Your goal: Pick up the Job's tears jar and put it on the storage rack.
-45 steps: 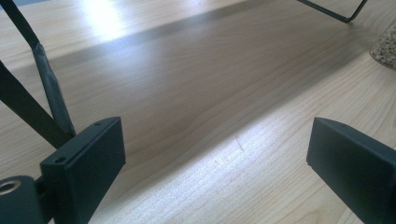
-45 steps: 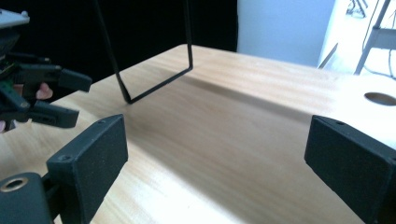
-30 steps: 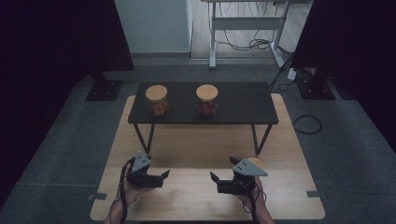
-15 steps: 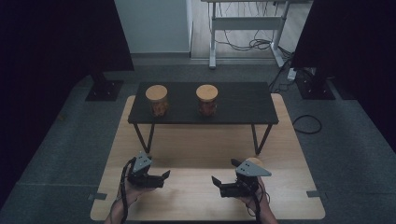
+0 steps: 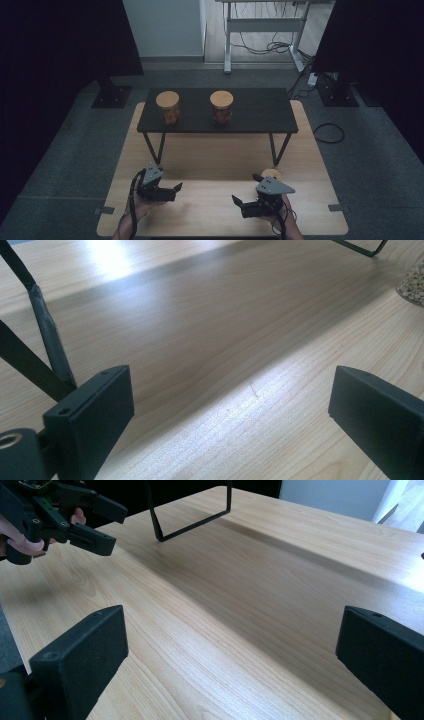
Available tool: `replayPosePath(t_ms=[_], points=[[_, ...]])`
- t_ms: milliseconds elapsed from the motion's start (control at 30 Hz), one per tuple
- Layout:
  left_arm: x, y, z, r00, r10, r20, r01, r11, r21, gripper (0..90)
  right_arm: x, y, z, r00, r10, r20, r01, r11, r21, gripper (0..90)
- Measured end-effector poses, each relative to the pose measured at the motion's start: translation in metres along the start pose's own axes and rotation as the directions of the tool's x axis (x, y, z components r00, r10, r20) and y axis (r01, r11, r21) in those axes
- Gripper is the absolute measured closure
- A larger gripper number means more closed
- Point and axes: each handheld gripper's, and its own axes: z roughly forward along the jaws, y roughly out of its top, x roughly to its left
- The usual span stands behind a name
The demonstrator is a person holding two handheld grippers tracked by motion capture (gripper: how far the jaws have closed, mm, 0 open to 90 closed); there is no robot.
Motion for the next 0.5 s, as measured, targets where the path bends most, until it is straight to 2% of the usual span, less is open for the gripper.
replayPosePath(t_ms=[500], points=[[0.001, 0.0, -0.001, 1.0, -0.004, -0.001, 0.004, 1.0, -0.002, 4.0, -0.015, -0.013, -0.019, 0.9972, 0.04, 0.062, -0.04, 0.999, -0.006, 2.0]])
